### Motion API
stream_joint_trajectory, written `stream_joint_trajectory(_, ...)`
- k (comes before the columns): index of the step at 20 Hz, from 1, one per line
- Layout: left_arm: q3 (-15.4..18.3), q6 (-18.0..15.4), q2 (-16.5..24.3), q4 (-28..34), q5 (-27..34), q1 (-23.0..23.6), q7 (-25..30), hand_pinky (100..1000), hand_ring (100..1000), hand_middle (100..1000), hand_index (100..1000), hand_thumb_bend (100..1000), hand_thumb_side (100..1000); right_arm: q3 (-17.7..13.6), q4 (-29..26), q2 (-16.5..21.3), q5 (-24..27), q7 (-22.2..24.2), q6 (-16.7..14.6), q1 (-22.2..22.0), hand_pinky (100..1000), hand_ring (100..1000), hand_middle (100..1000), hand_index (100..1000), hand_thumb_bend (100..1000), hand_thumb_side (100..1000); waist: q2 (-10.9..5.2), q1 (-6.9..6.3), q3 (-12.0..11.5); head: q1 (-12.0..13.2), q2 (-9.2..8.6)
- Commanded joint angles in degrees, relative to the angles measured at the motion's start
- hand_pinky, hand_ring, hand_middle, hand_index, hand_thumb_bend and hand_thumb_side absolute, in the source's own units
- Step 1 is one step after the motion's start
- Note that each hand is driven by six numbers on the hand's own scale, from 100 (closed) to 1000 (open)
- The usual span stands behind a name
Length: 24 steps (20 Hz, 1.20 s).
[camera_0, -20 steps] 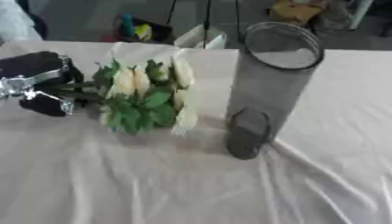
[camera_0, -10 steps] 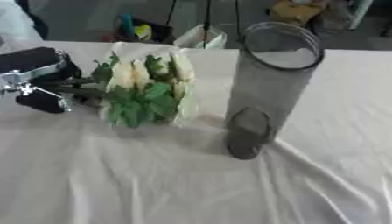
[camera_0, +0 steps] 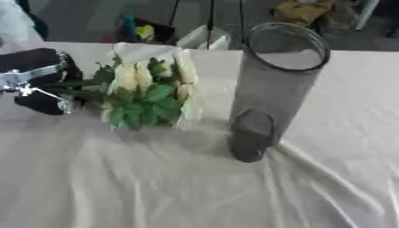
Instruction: Arrange flowers into the vase.
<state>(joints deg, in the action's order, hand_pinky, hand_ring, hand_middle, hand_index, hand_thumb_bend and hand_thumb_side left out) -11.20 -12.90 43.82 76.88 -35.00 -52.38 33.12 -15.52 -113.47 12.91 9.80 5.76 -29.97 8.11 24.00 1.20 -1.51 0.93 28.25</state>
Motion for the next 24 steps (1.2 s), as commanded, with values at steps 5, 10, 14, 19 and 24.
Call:
stream_joint_trajectory(5,1.4,0.2,1.9,1.9,1.7,-1.4,0.4,100,100,195,396,100,245,-0.2,-1.1,1.2,-0.2,0.2,0.0,0.4,803,957,304,489,100,992,-2.23,-0.25,-0.1,0.1,0.15)
stream_joint_trajectory(10,1.5,0.5,2.1,2.2,1.8,-1.3,0.1,100,100,201,576,100,251,-0.2,-1.1,1.2,-0.1,0.3,0.0,0.4,803,956,304,489,100,992,-2.22,-0.27,-0.1,0.0,0.12)
stream_joint_trajectory(14,1.5,0.7,2.1,2.3,1.8,-1.2,-0.1,100,100,125,654,100,276,-0.3,-1.1,1.2,-0.1,0.3,0.0,0.4,803,956,304,488,100,993,-2.25,-0.27,-0.2,0.1,0.07)
stream_joint_trajectory(19,1.5,0.9,2.2,2.6,2.1,-1.0,-1.0,100,100,100,678,100,292,-0.4,-1.1,1.1,-0.1,0.2,-0.1,0.4,803,955,304,488,100,992,-2.21,-0.20,-0.1,0.1,-0.07)
stream_joint_trajectory(24,1.5,1.1,2.3,3.1,2.5,-0.9,-1.4,100,100,100,699,100,293,-0.4,-1.1,1.0,-0.2,0.2,-0.1,0.3,804,957,304,488,100,992,-2.16,-0.16,-0.1,0.1,-0.12)
